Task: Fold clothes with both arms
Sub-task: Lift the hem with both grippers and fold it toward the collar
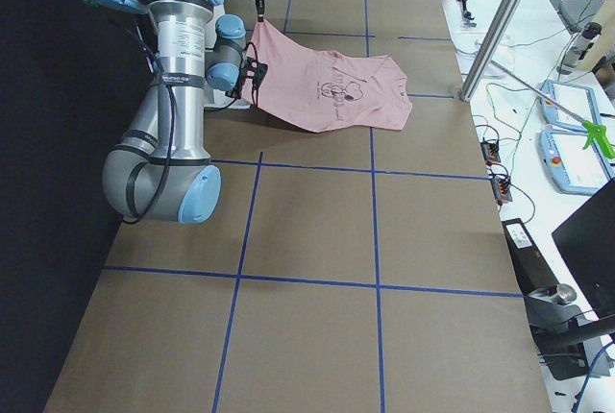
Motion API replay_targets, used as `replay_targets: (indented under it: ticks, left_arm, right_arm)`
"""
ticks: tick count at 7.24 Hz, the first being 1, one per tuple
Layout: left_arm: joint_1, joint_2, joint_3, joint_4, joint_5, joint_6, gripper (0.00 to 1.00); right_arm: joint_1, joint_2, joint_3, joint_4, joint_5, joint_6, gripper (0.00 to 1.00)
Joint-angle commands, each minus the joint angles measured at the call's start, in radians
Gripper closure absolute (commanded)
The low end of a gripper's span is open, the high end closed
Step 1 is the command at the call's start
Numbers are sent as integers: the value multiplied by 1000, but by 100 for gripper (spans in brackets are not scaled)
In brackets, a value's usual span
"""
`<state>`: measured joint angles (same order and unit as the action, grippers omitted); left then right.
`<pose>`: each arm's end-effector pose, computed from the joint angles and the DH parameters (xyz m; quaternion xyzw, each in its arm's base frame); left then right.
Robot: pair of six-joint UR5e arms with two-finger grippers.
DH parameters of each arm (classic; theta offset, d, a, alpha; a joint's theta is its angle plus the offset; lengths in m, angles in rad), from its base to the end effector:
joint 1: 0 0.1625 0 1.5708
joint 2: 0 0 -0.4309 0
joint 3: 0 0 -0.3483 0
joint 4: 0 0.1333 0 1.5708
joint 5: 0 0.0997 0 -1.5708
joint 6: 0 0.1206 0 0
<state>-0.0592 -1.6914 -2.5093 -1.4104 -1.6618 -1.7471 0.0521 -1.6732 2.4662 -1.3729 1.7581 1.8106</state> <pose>0.3705 -0.1445 0.2833 -0.0663 0.4308 -0.0861 0.8959 -0.3479 -0.1291 0.3245 -0.1263 -0.4635 0.0834 0.8731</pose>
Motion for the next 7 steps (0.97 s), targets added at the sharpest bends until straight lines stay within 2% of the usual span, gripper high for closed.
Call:
replay_targets:
  ticks: [1,2,3,4,6,7]
  left_arm:
    - [19,-7,-34,39,-7,4,100]
    - [7,-31,-11,37,-6,9,100]
    - [-48,-71,47,33,3,27,100]
    - [-139,-127,79,34,2,117,100]
    - [-311,-163,110,37,-9,283,100]
    - [-392,-174,156,37,-16,355,100]
  right_arm:
    - [-2,-27,50,0,21,-3,100]
    - [58,-22,40,0,21,-46,100]
    - [151,34,14,0,21,-144,100]
    - [240,100,-50,0,21,-210,100]
    - [389,255,-204,4,11,-381,100]
    - [460,292,-266,8,17,-445,100]
